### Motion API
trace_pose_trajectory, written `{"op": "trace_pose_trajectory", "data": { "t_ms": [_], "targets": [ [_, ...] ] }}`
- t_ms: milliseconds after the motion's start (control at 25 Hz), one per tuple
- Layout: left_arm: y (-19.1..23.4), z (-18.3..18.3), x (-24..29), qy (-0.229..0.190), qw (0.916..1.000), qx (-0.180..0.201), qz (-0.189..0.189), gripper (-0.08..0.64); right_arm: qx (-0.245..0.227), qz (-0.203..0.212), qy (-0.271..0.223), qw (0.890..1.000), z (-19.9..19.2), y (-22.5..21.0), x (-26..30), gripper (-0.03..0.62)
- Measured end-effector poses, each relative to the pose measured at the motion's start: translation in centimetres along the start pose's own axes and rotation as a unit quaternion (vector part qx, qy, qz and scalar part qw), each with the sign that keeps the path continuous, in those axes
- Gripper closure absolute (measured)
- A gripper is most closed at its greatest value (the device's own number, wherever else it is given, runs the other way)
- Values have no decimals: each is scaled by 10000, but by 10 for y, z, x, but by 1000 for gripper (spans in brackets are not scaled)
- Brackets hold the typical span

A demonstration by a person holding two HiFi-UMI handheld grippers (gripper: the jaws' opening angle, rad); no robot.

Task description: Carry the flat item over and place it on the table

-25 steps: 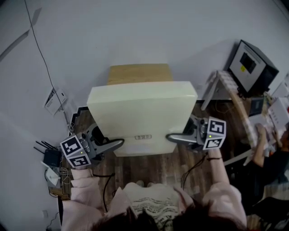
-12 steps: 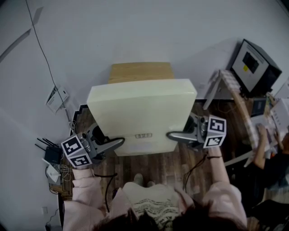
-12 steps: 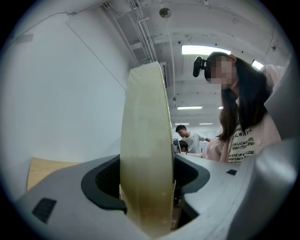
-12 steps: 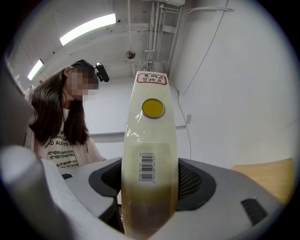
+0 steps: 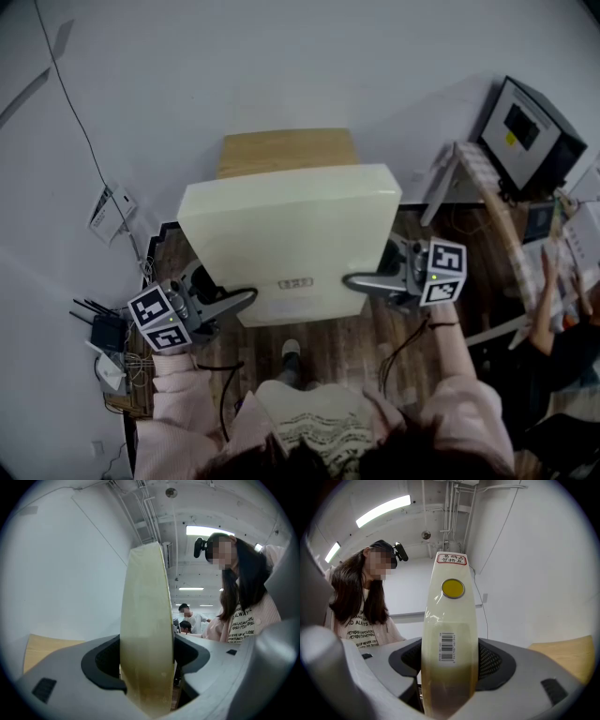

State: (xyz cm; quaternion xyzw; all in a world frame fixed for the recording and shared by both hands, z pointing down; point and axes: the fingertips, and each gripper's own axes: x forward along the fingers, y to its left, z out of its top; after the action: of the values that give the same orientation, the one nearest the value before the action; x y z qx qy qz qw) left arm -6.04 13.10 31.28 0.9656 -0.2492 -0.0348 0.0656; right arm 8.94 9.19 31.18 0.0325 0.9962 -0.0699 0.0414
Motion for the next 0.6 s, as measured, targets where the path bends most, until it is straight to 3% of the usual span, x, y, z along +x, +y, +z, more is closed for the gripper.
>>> {"op": "trace_pose_trajectory", "data": {
  "t_ms": [600],
  "targets": [
    [93,7,23,58,9997,-65,-232,247,53,-230,39,9997,3,-88,18,293]
  ]
}}
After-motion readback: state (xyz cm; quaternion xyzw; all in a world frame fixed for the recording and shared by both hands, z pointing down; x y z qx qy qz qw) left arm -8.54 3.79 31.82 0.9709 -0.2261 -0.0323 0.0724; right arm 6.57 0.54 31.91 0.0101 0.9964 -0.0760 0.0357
